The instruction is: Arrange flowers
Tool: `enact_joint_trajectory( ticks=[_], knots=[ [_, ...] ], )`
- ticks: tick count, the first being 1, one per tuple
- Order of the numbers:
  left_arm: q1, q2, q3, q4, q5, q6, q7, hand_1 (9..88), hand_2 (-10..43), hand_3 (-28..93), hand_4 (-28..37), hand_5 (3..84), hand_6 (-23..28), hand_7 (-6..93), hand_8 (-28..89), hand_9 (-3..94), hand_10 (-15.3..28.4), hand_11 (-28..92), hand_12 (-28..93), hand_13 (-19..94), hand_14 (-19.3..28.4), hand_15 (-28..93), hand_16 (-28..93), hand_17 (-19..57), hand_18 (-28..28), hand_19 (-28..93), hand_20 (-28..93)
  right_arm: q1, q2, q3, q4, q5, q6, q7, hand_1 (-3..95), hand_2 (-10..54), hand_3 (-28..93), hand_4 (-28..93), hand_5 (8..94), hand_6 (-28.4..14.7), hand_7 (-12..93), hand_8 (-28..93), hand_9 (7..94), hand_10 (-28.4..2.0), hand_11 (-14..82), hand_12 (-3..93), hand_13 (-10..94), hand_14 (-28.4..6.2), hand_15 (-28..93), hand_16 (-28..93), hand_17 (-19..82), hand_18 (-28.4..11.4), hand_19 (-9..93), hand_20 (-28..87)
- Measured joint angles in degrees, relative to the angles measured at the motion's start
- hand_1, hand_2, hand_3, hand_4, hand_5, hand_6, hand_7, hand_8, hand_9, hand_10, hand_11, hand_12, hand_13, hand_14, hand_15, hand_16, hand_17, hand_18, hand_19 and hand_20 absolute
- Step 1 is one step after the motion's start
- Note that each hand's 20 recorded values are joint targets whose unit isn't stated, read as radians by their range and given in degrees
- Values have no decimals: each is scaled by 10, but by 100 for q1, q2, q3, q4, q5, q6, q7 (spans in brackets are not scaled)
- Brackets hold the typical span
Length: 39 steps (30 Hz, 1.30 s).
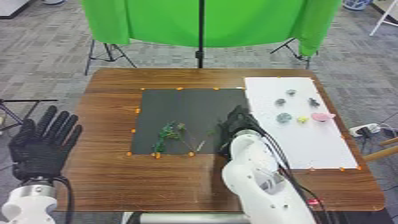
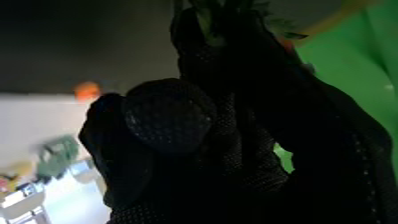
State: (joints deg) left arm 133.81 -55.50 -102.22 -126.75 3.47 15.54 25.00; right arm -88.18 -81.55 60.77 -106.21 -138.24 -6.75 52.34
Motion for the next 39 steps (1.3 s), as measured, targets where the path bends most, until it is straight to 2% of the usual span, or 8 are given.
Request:
enact_joint_trajectory(
  ticks=[4, 7, 10, 19, 21, 26, 33, 39],
  knots=[
    [-36, 27, 21, 6, 0, 4, -34, 227, 118, 795, -283, 394, 67, 103, -100, 354, 129, 138, 84, 290, 119, 144, -16, -44, 117, 276, 116, -47, -116, -9, 140, -52, 43, 23, 513, -95, 732, -207, 607, -74, 339, 95, 779, -153, 226, 401, 800, -83, 640, 328, 581, -187, 932, 555],
    [-33, 28, 14, 6, -4, 4, -30, 228, 118, 795, -283, 394, 67, 104, -100, 354, 129, 139, 85, 291, 119, 143, -15, -45, 117, 277, 116, -65, -117, 0, 111, -98, 108, 15, 488, -95, 748, -213, 602, -87, 291, -80, 745, -169, 276, 357, 784, -91, 653, 312, 572, -193, 932, 554],
    [7, 28, -33, 1, -7, 4, -9, 227, 115, 798, -283, 393, 68, 104, -100, 353, 129, 140, 85, 291, 119, 144, -15, -45, 117, 277, 117, -70, -110, 34, 39, -91, 112, 18, 468, -95, 764, -218, 584, -97, 195, -84, 723, -183, 312, 311, 773, -97, 659, 309, 563, -197, 932, 548],
    [72, 28, -79, 3, -18, -14, 31, 229, 113, 797, -283, 391, 67, 104, -100, 352, 129, 142, 87, 291, 119, 146, -13, -46, 119, 279, 118, -140, -13, 121, -129, 13, 88, 22, 431, -95, 776, -199, 632, -84, 225, -75, 722, -191, 354, 263, 758, -110, 672, 306, 540, -207, 932, 531],
    [74, 27, -79, 3, -18, -19, 39, 229, 113, 797, -283, 392, 67, 105, -100, 352, 129, 143, 87, 291, 119, 147, -13, -46, 119, 279, 119, -183, 70, 109, -224, 2, 156, -44, 397, -51, 775, -200, 653, -78, 244, 3, 720, -194, 361, 248, 732, -127, 677, 304, 499, -210, 932, 495],
    [105, 21, -116, 3, -23, -21, 65, 229, 114, 797, -283, 393, 68, 106, -101, 353, 130, 144, 87, 291, 119, 149, -13, -46, 119, 280, 119, -348, 347, 155, -695, 376, 297, -546, 332, 23, 764, -184, 680, -69, 175, -102, 609, -244, 190, 188, 563, -200, 640, 239, 367, -255, 930, 397],
    [80, 22, -104, 14, -23, -21, 57, 229, 116, 795, -283, 394, 69, 107, -101, 353, 130, 146, 88, 292, 120, 150, -14, -46, 119, 281, 120, -259, 280, 344, -949, 1206, -1332, -332, 323, 30, 756, -186, 690, -61, 112, -101, 532, -257, 116, 164, 514, -216, 643, 216, 344, -264, 932, 386],
    [41, 22, -74, 20, -22, -12, 45, 229, 117, 795, -283, 395, 69, 107, -101, 354, 131, 147, 87, 291, 120, 150, -14, -46, 119, 281, 120, -271, 235, 296, -816, 852, -1317, -310, 320, 32, 756, -187, 699, -61, 97, -97, 503, -261, 102, 159, 486, -224, 650, 207, 333, -269, 932, 390]
  ],
)
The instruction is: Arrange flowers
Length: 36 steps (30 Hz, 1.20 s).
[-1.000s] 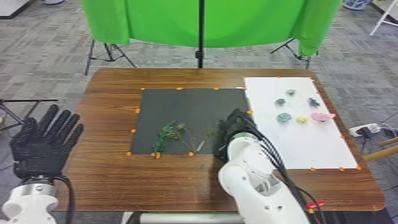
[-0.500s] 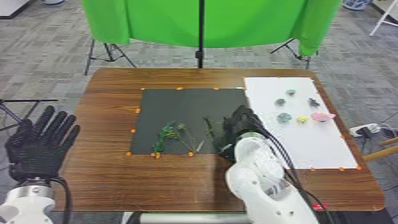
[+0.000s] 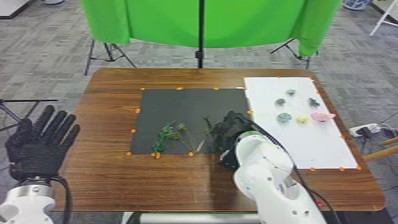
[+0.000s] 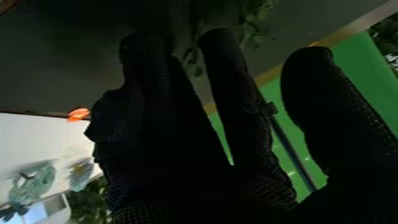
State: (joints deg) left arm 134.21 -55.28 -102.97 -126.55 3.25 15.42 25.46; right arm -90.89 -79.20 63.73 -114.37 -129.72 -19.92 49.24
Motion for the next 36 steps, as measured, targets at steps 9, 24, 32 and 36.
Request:
enact_joint_trajectory(
  ticks=[9, 24, 32, 36],
  knots=[
    [3, -8, 26, -3, 14, 66, 39, 229, 120, 795, -283, 399, 69, 111, -102, 361, 133, 157, 93, 294, 120, 155, -14, -52, 118, 275, 118, 58, 62, -63, -67, -150, -706, -79, 323, 46, 758, -209, 674, -149, 70, -110, 512, -259, 85, 140, 487, -227, 629, 182, 319, -272, 923, 382],
    [28, -45, 11, -4, -15, 65, 66, 229, 120, 797, -283, 400, 69, 110, -102, 362, 133, 158, 92, 295, 120, 159, -15, -53, 121, 283, 119, -106, 203, -72, -354, 133, -597, 4, 287, 51, 738, -205, 669, -88, 73, -91, 529, -262, 92, 153, 501, -235, 635, 184, 313, -282, 924, 377],
    [34, -90, -17, -4, -18, 62, 84, 228, 120, 798, -283, 400, 69, 111, -102, 361, 134, 157, 93, 296, 120, 160, -16, -51, 121, 283, 119, -397, 554, 7, -724, -396, 936, -670, 283, -21, 729, -244, 677, -63, 96, -99, 658, -222, 190, 184, 595, -192, 688, 234, 336, -259, 923, 377],
    [42, -110, -18, -8, -18, 61, 121, 228, 120, 798, -283, 399, 69, 111, -102, 361, 133, 157, 93, 296, 120, 161, -16, -51, 121, 284, 120, -384, 864, 292, -343, -1222, 2292, -923, 346, -85, 782, -254, 563, -77, 104, -99, 558, -214, 153, 163, 525, -186, 677, 219, 310, -250, 906, 392]
  ],
)
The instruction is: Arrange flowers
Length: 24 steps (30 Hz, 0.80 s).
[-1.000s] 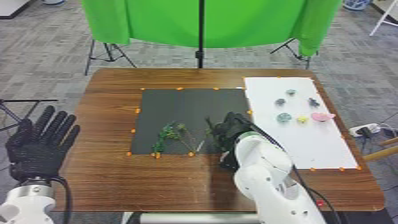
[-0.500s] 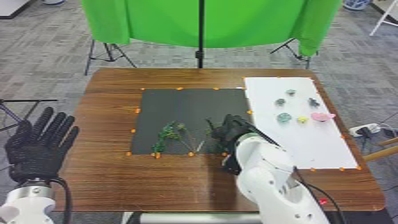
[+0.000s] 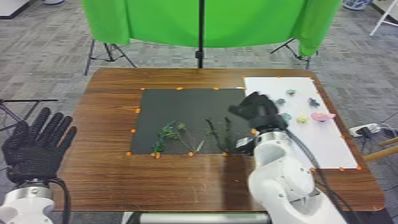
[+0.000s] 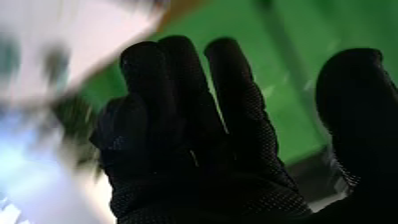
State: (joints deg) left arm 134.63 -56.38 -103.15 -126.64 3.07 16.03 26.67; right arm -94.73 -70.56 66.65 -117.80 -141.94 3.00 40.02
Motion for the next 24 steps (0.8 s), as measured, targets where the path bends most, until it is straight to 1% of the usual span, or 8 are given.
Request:
enact_joint_trajectory(
  ticks=[1, 4, 9, 11, 15, 17, 21, 24],
  knots=[
    [6, -3, 0, -3, 0, -2, 8, 228, 120, 799, -283, 399, 69, 110, -102, 361, 134, 156, 93, 296, 120, 161, -16, -51, 121, 284, 120, 31, 53, 169, 129, 2, 142, 0, 362, -91, 789, -253, 567, -77, 108, -101, 558, -211, 153, 161, 530, -182, 676, 213, 316, -246, 906, 394],
    [28, -12, 0, -8, 0, -2, 24, 228, 120, 798, -283, 399, 69, 110, -102, 362, 133, 157, 94, 296, 120, 161, -16, -51, 121, 284, 120, 210, 255, 657, 562, 286, 169, 16, 408, -95, 802, -263, 564, -71, 117, -104, 548, -196, 151, 157, 541, -166, 660, 206, 324, -241, 906, 394],
    [46, -39, 1, -8, -13, 1, 32, 228, 120, 798, -283, 399, 69, 111, -102, 363, 133, 158, 94, 296, 120, 161, -16, -50, 121, 284, 120, 686, 979, 537, 1365, 627, 29, -21, 452, -95, 806, -280, 538, -62, 122, -110, 520, -180, 143, 155, 533, -158, 645, 208, 317, -241, 896, 401],
    [57, -46, 1, -8, -15, 2, 34, 228, 121, 798, -283, 400, 69, 111, -102, 363, 133, 158, 94, 296, 120, 160, -16, -51, 121, 284, 120, 769, 1180, 522, 1516, 567, -377, -72, 476, -95, 828, -281, 541, -60, 122, -111, 519, -179, 140, 155, 533, -158, 642, 208, 317, -241, 894, 406],
    [71, -56, 4, -9, -19, 6, 34, 229, 122, 797, -283, 400, 69, 111, -102, 363, 134, 158, 93, 297, 119, 161, -16, -50, 121, 283, 120, 817, 1312, 545, 1537, 364, -1590, -58, 499, -95, 836, -282, 541, -58, 121, -112, 517, -180, 135, 159, 535, -148, 621, 226, 317, -243, 889, 413],
    [69, -60, 7, -9, -19, 7, 31, 229, 122, 796, -283, 400, 69, 111, -102, 362, 133, 158, 93, 297, 119, 160, -17, -50, 121, 283, 120, 833, 1300, 533, 1538, 357, -1924, -4, 505, -95, 823, -282, 546, -55, 124, -112, 534, -173, 146, 162, 549, -141, 611, 248, 317, -242, 886, 415],
    [58, -67, 11, -9, -19, 7, 25, 228, 123, 797, -283, 401, 70, 112, -102, 362, 133, 158, 93, 297, 120, 160, -16, -50, 121, 283, 120, 840, 1271, 441, 1576, 361, -1963, 0, 531, -95, 762, -283, 601, -40, 141, -115, 607, -156, 185, 174, 589, -125, 598, 319, 324, -235, 883, 422],
    [54, -70, 13, -9, -19, 8, 24, 228, 123, 796, -283, 401, 70, 111, -102, 362, 134, 158, 93, 296, 120, 161, -16, -50, 121, 284, 120, 861, 1269, 344, 1635, 292, -1668, -67, 531, -95, 756, -283, 616, -36, 151, -117, 627, -152, 194, 177, 601, -122, 599, 330, 329, -232, 884, 424]
  ],
)
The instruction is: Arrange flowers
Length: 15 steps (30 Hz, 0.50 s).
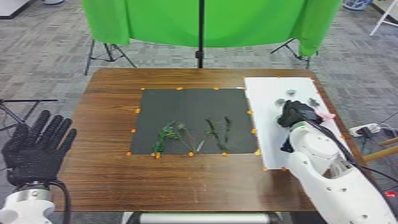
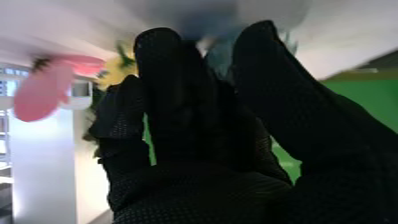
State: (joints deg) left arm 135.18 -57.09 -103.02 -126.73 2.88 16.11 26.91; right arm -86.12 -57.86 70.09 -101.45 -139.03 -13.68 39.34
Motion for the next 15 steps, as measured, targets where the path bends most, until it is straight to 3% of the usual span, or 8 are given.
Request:
enact_joint_trajectory(
  ticks=[2, 4, 8, 12, 15],
  knots=[
    [-3, -3, 2, 0, 0, 2, -1, 228, 123, 797, -283, 401, 70, 111, -102, 362, 134, 158, 92, 296, 120, 161, -16, -50, 121, 284, 120, 5, -1, -65, 33, -51, 163, -68, 524, -95, 763, -283, 615, -36, 152, -118, 626, -153, 194, 178, 602, -124, 600, 333, 330, -233, 884, 425],
    [-6, -3, 7, 0, 0, 3, -1, 229, 123, 796, -283, 401, 70, 110, -102, 363, 134, 158, 92, 296, 120, 161, -16, -50, 121, 284, 120, 3, -4, -107, 35, -115, 184, -134, 542, -95, 733, -283, 674, -14, 171, -125, 675, -143, 200, 177, 627, -117, 596, 345, 335, -230, 883, 428],
    [-6, -4, 15, -3, -1, 3, -2, 228, 123, 795, -283, 401, 70, 111, -102, 363, 133, 159, 93, 296, 120, 160, -17, -50, 121, 283, 120, -18, 1, -168, 17, -240, 360, -230, 609, -95, 643, -283, 781, -9, 175, 0, 776, -133, 115, 269, 678, -108, 555, 377, 346, -227, 879, 423],
    [-8, -3, 28, -3, -2, -1, -13, 227, 122, 796, -283, 400, 70, 110, -102, 363, 133, 158, 93, 296, 119, 159, -17, -50, 121, 284, 120, -107, 48, -210, -190, -70, 749, -135, 606, -95, 655, -283, 787, -14, 168, 9, 788, -135, 101, 278, 689, -108, 547, 377, 352, -228, 879, 418],
    [-7, 1, 20, -3, -2, -2, -15, 225, 121, 797, -283, 400, 70, 109, -102, 363, 134, 158, 93, 296, 120, 159, -16, -50, 121, 284, 120, -224, 143, -227, -703, 207, 759, -63, 605, -95, 658, -283, 788, -16, 164, 12, 788, -136, 101, 276, 691, -108, 545, 380, 353, -229, 880, 415]
  ],
)
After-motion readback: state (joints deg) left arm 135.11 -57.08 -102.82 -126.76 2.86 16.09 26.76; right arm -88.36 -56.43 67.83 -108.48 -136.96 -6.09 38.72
